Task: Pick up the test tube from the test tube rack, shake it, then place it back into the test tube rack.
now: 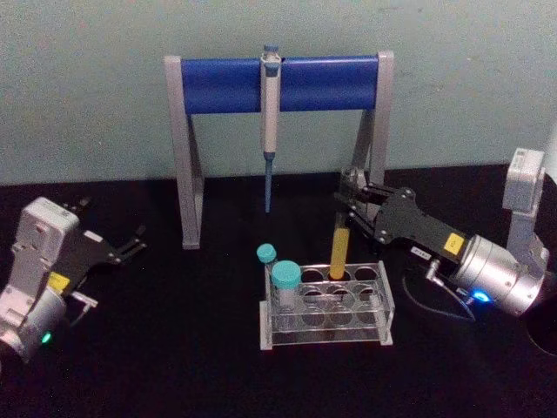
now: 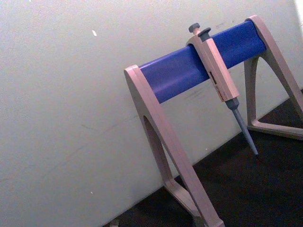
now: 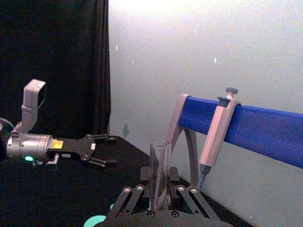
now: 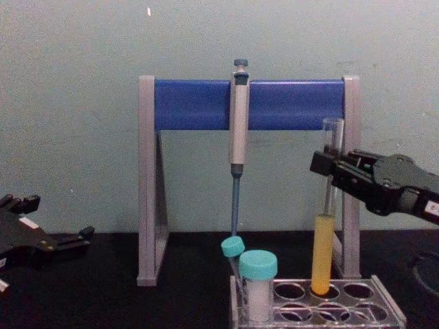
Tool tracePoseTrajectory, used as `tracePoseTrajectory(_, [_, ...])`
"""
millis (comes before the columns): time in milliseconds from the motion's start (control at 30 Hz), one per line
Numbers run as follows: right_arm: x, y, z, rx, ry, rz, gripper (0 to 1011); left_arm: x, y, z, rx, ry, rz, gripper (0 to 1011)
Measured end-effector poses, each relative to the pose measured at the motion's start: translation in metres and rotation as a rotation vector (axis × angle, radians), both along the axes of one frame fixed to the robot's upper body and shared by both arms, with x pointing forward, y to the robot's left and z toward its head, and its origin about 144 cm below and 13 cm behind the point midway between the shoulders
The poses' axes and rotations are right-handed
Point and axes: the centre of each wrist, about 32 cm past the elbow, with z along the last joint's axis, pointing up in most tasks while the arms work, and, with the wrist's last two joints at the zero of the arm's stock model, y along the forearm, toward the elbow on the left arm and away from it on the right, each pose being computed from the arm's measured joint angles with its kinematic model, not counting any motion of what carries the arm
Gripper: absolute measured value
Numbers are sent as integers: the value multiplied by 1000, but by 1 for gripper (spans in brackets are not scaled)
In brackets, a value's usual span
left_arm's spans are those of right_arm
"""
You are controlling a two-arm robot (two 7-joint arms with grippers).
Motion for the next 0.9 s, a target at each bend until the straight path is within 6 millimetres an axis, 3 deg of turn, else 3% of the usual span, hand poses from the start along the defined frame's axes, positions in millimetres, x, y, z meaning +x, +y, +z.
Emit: tracePoseTrajectory(900, [6,4,-12,-48,71,-14,234,0,0,0,0,0,0,1001])
